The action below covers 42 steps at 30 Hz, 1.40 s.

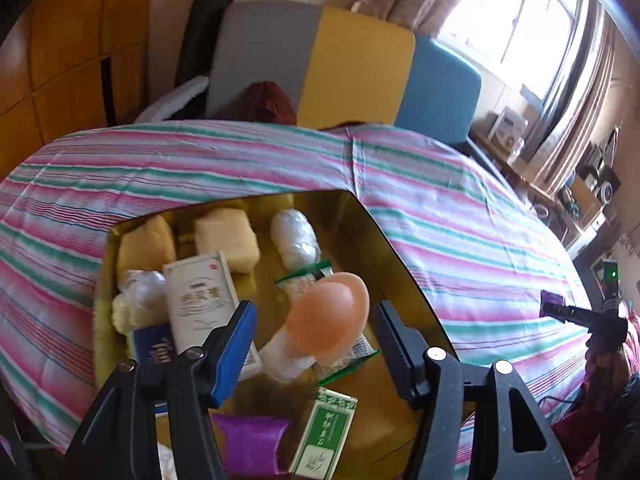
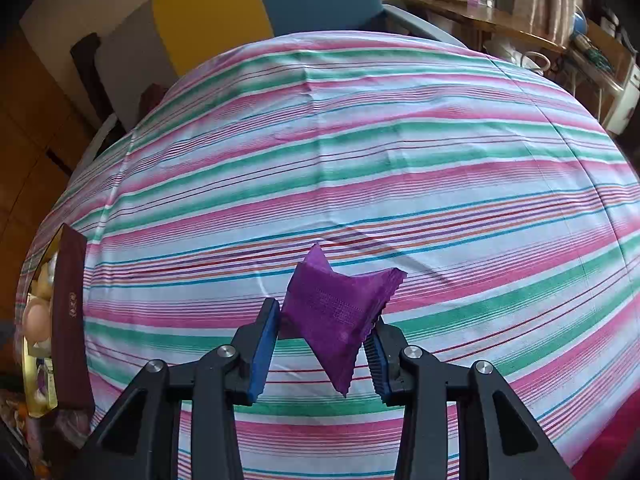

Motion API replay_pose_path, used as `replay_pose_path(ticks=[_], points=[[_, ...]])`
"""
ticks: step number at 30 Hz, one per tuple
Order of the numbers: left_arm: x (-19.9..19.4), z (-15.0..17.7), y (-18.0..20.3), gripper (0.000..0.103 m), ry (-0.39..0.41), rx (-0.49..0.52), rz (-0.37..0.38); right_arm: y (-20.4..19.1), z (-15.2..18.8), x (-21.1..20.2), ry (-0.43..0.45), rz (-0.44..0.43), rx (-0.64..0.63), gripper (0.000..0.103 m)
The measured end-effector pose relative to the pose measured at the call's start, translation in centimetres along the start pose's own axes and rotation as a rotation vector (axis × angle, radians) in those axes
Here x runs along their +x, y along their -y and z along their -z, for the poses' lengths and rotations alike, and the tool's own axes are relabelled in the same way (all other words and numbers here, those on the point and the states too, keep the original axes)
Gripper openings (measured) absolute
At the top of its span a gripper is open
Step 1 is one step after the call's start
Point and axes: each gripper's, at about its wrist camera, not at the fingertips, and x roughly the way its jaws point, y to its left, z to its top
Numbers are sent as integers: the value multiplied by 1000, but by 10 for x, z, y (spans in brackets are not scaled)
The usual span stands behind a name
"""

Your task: Organize objects

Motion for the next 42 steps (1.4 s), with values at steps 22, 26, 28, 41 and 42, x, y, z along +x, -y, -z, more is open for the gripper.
replay_pose_path(ticks=[22,26,28,41,42], points=[[-63,52,-67,62,93,-83,-79,-355,106,-15,-174,-330,-946,41],[-61,57,-71,62,86,-94,-69,-363,114,15,-258,-272,-988,42],[-60,59,-74,62,77,-103,-65,-367,117,25,-287,-243,-1011,41],[-55,63,-78,65,62,-112,-72,-369,127,49,-350,-202,-1055,50],[-54,63,-78,65,61,-112,-77,-368,128,50,-349,-203,-1053,54]])
